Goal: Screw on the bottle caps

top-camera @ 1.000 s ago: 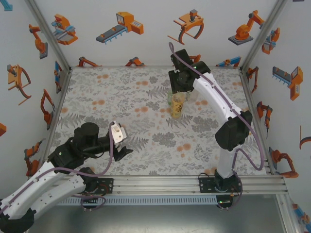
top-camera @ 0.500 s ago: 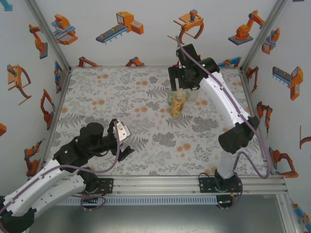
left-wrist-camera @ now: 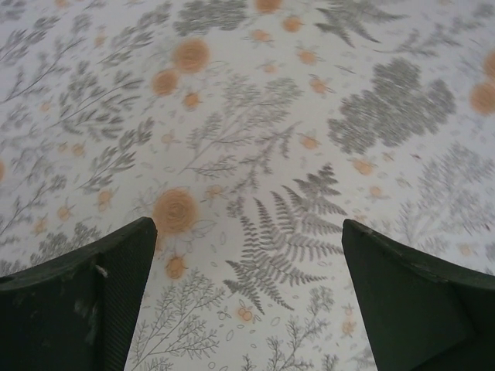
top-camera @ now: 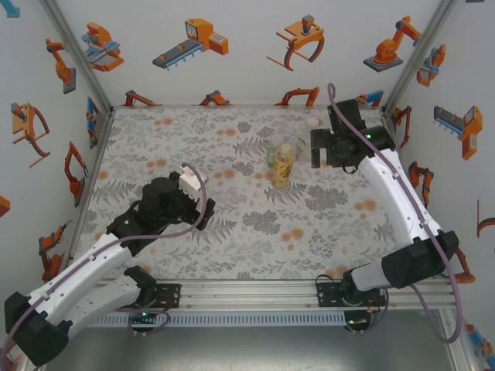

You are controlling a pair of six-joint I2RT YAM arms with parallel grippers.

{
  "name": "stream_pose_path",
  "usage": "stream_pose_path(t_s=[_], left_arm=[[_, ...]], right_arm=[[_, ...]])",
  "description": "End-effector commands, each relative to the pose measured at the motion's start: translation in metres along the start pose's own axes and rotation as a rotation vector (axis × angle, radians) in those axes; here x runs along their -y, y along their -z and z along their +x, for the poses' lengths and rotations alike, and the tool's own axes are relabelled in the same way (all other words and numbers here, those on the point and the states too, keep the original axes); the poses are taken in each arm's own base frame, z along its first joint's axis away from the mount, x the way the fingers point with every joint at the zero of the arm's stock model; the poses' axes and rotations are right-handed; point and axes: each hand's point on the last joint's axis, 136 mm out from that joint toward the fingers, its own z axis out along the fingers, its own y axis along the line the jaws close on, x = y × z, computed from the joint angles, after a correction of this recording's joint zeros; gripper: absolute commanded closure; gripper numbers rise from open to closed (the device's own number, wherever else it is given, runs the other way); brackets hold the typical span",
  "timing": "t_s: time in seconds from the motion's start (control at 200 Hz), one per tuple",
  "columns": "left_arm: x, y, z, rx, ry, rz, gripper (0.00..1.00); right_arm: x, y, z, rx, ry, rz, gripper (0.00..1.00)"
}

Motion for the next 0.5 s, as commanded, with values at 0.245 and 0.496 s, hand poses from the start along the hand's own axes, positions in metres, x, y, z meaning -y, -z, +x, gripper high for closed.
stream_pose_path(t_s=[0.245, 0.496], left_arm=[[-0.096, -0.01, 0.006, 0.065, 0.15, -0.389, 0.03], [-0.145, -0.013, 0.035, 0.079, 0.177, -0.532, 0.03]], right_arm=[[0.069, -0.04, 0.037, 0.263, -0.038, 0.169, 0.01], [0.075, -0.081, 0.059, 0.409, -0.064, 0.144, 0.01]])
